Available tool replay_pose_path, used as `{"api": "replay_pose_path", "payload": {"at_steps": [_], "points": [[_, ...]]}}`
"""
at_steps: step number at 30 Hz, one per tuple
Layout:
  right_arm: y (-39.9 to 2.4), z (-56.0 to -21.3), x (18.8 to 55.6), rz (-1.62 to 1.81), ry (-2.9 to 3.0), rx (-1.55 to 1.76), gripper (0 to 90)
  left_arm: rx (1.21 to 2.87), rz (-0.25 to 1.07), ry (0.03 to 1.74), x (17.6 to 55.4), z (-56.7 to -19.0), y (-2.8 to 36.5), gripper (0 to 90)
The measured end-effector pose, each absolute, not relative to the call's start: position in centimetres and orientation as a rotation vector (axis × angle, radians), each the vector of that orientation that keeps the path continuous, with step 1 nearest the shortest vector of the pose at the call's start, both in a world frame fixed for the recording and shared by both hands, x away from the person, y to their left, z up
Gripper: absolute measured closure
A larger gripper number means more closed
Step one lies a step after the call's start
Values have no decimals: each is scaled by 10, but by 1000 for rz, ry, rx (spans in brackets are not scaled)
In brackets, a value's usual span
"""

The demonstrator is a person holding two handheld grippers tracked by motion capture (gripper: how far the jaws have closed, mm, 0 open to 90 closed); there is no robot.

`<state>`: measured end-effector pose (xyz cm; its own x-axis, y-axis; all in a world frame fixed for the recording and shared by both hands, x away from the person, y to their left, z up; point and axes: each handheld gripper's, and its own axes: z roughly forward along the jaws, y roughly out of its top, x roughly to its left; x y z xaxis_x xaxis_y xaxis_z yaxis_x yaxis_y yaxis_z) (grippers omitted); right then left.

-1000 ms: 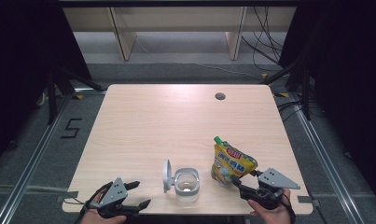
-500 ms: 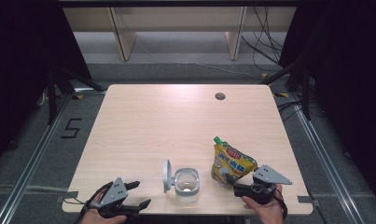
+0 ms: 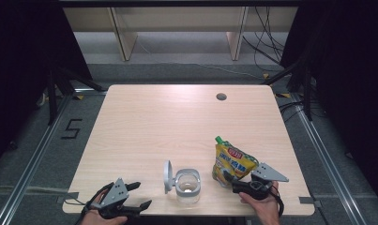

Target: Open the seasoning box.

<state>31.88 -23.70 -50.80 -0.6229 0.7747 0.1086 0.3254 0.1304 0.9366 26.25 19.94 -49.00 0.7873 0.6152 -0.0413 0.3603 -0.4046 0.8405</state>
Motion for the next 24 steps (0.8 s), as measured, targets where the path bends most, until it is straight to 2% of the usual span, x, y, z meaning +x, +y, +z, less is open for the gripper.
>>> {"api": "replay_pose_path", "payload": {"at_steps": [24], "points": [[-225,-517,333,1591,1935,1072,327,2046,346,733,264,-491,200,270]]}}
